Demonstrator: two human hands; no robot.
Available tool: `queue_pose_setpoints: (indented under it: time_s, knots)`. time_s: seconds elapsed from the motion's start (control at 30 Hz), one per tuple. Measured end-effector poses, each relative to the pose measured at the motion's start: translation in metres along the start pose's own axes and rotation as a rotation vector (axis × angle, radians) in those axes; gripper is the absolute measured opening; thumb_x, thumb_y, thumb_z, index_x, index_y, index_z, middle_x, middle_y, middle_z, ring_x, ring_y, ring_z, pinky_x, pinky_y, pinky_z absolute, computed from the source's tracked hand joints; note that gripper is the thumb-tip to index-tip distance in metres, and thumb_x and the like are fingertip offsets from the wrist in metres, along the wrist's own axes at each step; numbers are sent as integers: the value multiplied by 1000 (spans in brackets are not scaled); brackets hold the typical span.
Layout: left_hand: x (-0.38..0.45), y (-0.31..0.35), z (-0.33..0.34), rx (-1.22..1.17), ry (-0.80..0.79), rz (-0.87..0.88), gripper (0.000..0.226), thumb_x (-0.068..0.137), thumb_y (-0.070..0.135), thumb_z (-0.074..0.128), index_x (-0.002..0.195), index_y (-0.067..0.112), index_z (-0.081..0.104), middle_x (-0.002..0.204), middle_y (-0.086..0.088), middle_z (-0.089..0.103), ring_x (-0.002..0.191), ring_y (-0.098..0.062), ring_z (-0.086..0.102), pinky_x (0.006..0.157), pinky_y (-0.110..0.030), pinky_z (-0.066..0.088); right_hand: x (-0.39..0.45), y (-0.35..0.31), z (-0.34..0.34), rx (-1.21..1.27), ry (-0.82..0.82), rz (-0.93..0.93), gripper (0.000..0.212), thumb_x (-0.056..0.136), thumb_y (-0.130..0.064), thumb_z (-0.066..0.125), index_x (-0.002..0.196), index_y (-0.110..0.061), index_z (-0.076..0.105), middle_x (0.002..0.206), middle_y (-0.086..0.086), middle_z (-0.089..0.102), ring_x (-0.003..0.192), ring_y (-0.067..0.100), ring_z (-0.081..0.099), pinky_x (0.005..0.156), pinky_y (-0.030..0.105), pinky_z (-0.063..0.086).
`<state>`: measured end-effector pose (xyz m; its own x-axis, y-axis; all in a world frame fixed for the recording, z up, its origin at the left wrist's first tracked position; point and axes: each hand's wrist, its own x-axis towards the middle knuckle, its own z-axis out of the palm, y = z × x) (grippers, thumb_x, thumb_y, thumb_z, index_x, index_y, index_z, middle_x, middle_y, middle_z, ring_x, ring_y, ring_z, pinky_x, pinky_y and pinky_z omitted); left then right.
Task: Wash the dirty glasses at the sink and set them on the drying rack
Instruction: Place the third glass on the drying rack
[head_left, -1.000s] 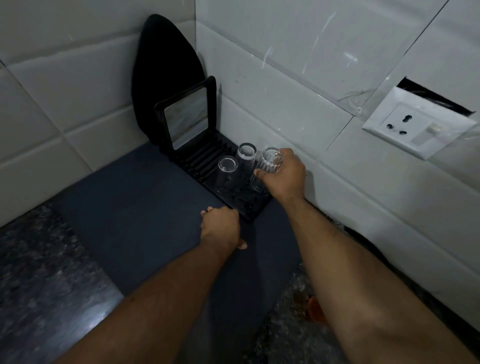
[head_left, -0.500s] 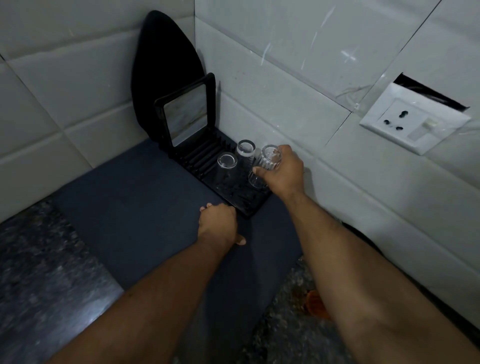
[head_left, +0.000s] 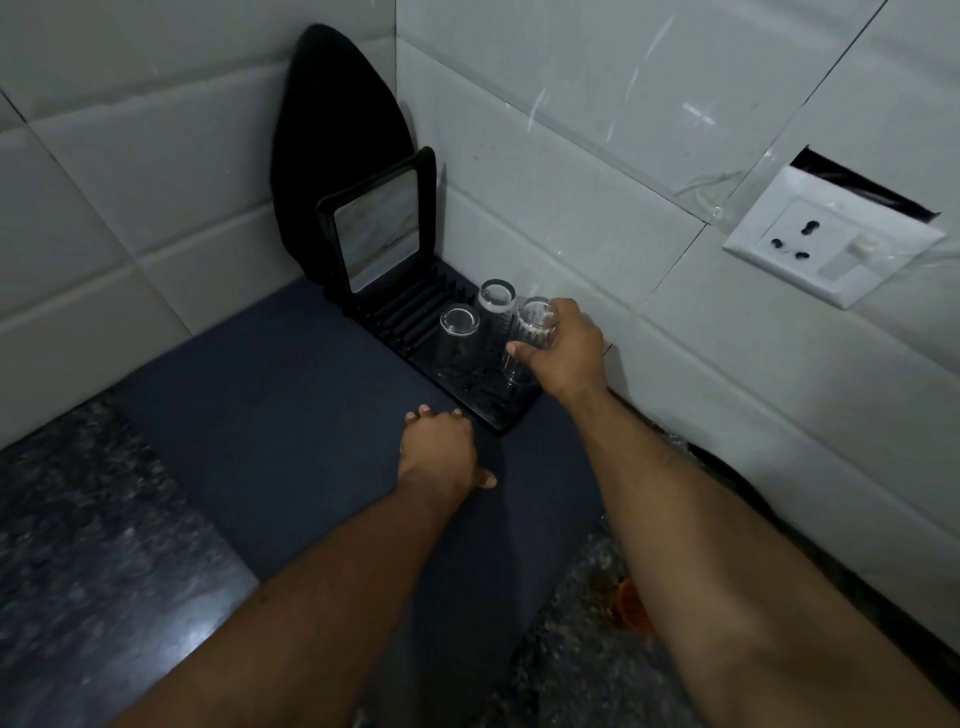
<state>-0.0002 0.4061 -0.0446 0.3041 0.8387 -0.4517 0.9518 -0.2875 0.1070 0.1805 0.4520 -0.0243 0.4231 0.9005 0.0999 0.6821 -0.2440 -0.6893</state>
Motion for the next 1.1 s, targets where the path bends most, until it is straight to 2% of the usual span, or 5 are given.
queue_pose_setpoints:
  time_s: [0.4, 0.53, 0.77, 1.0, 1.1]
  knots:
    - [-7, 1, 2, -39, 10, 4, 104, 83, 67, 71, 159, 9, 31, 160, -22, 37, 152, -41, 29, 120, -45, 31, -27, -11, -11, 6, -11, 89, 74, 68, -17, 96, 130, -10, 56, 106, -4, 65, 101, 19, 68, 90, 34, 58]
    - [-16, 1, 19, -122, 15, -45, 103, 88, 59, 70, 164, 12, 17, 168, -28, 9, 156, -45, 9, 120, -52, 31, -55, -18, -30, -10, -50, 103, 67, 78, -13, 90, 134, -8, 55, 104, -3, 60, 96, 12, 58, 82, 21, 45]
    - [-95, 19, 36, -175, 109, 130, 44, 89, 45, 70, 120, 14, 64, 126, -11, 65, 117, -31, 61, 94, -41, 51, -140, -14, -102, -160, -173, 86, 46, 83, -27, 86, 124, -14, 70, 114, 6, 73, 106, 23, 69, 94, 40, 58]
    - [-170, 66, 69, -176, 44, 275, 43, 77, 51, 77, 105, 21, 65, 106, -4, 70, 91, -25, 67, 69, -34, 55, -222, 10, -168, -274, -117, 84, 48, 77, -43, 86, 116, -18, 73, 108, 3, 75, 100, 22, 71, 89, 41, 60]
    - [-194, 85, 89, -131, -9, 294, 56, 70, 53, 82, 107, 16, 64, 117, -10, 66, 101, -29, 65, 77, -39, 56, -255, 30, -183, -280, -118, 133, 64, 72, -50, 87, 124, -17, 69, 115, 5, 72, 106, 26, 68, 88, 37, 57]
